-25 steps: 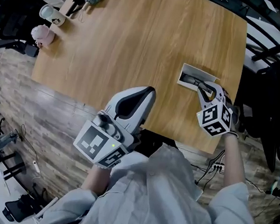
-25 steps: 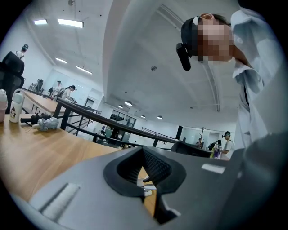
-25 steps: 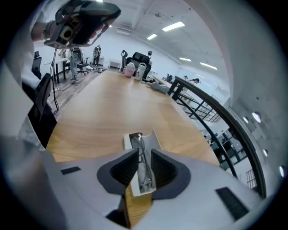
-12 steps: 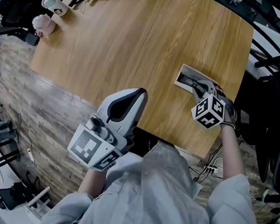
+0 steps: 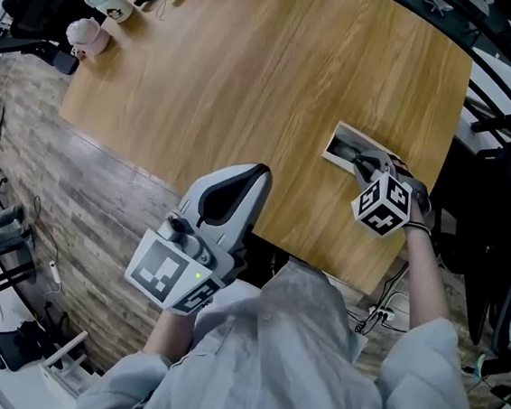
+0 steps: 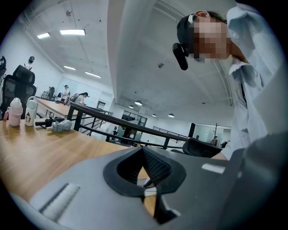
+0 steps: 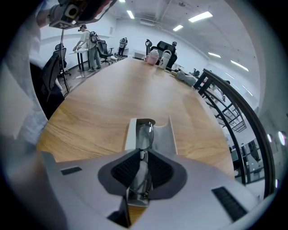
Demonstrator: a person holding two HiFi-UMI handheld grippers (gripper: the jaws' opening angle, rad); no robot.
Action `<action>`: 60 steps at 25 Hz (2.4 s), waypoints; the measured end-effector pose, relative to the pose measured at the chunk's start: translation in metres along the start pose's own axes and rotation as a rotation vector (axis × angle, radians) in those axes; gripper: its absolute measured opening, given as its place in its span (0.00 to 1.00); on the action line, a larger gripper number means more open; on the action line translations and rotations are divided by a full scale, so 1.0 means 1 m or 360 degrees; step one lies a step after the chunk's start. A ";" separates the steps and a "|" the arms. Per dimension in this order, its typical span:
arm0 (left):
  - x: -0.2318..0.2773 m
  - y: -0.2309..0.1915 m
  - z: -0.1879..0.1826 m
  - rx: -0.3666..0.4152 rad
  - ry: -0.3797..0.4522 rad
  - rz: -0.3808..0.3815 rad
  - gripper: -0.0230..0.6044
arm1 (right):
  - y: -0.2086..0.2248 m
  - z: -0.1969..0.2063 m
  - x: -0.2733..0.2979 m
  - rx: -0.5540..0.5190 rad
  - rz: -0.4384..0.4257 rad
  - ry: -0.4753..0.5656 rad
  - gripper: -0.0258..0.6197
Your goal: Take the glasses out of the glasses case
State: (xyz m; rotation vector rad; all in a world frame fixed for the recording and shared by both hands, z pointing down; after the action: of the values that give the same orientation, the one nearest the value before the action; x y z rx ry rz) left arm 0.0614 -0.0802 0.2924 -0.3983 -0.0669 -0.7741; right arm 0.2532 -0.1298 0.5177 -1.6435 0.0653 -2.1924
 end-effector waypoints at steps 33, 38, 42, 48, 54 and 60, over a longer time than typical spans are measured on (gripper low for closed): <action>-0.009 0.004 -0.006 0.0034 0.0018 0.0088 0.04 | 0.009 -0.013 -0.032 -0.0019 0.0304 -0.0017 0.04; -0.010 0.006 -0.006 0.0039 0.0016 0.0108 0.04 | 0.014 -0.004 -0.029 0.0023 0.0330 -0.0051 0.04; -0.012 0.003 -0.006 0.0033 0.0018 0.0097 0.04 | 0.013 0.001 -0.021 0.0068 0.0319 -0.0068 0.04; -0.014 0.000 -0.005 0.0028 0.0014 0.0073 0.04 | 0.013 0.004 -0.011 0.0082 0.0237 -0.0087 0.04; -0.013 -0.004 -0.004 0.0021 0.0013 0.0048 0.04 | 0.014 0.004 0.000 0.0047 0.0162 -0.0116 0.04; -0.012 -0.006 -0.001 0.0011 0.0020 0.0027 0.04 | 0.016 0.006 0.006 0.0081 0.0074 -0.0110 0.04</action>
State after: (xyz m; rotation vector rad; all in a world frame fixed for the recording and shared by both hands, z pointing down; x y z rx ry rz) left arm 0.0488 -0.0760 0.2913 -0.3869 -0.0547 -0.7592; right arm 0.2616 -0.1452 0.5204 -1.6710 0.0279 -2.0840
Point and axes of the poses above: the fingertips, and each gripper's own axes: x forward along the fingers, y to its right, z out of its underside, the point moved 4 cm from there along -x, backward along the fingers, and after that the axes turned 4 degrees about -y, right-handed, at the moved point
